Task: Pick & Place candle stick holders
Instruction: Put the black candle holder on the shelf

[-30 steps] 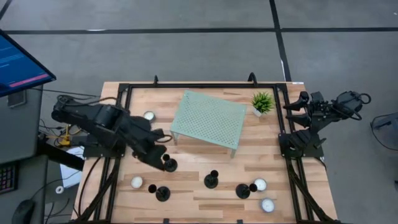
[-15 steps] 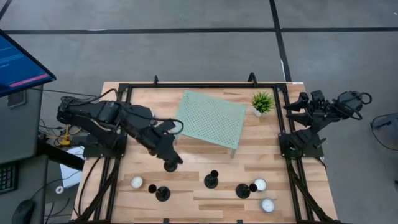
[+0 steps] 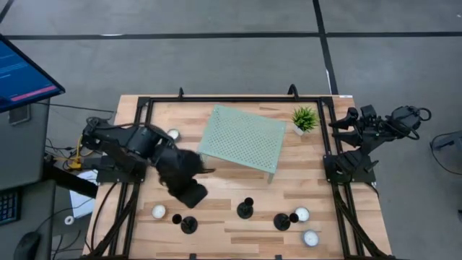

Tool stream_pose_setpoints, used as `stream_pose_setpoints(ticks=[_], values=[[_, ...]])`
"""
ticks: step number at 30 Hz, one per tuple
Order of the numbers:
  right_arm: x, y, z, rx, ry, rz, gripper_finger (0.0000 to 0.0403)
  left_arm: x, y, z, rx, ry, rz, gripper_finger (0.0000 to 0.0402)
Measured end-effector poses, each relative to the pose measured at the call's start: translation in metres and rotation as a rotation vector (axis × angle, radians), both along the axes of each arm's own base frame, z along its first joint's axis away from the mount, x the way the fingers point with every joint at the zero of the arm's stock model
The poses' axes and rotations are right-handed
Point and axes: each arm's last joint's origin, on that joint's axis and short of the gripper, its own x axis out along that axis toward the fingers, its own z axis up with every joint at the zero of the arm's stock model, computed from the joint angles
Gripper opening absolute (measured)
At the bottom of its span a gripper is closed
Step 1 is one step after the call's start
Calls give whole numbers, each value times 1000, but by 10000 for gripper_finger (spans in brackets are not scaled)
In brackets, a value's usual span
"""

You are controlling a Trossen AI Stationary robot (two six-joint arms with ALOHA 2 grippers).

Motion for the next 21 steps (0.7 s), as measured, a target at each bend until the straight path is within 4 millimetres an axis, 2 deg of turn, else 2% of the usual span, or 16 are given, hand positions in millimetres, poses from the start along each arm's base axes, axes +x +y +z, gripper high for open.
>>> stream_pose_setpoints(ticks=[3, 7, 17, 21], values=[[0, 0, -2, -10, 16, 0, 256, -11, 0, -10, 96, 110, -5, 4], [0, 0, -3, -18, 28, 0, 256, -10, -1, -11, 96, 99, -14, 21], [-1, -1, -8, -50, 77, 0, 256, 3, -7, 2, 16, -92, -38, 141], [-2, -1, -11, -66, 102, 0, 256, 10, -8, 10, -19, -203, -34, 173]])
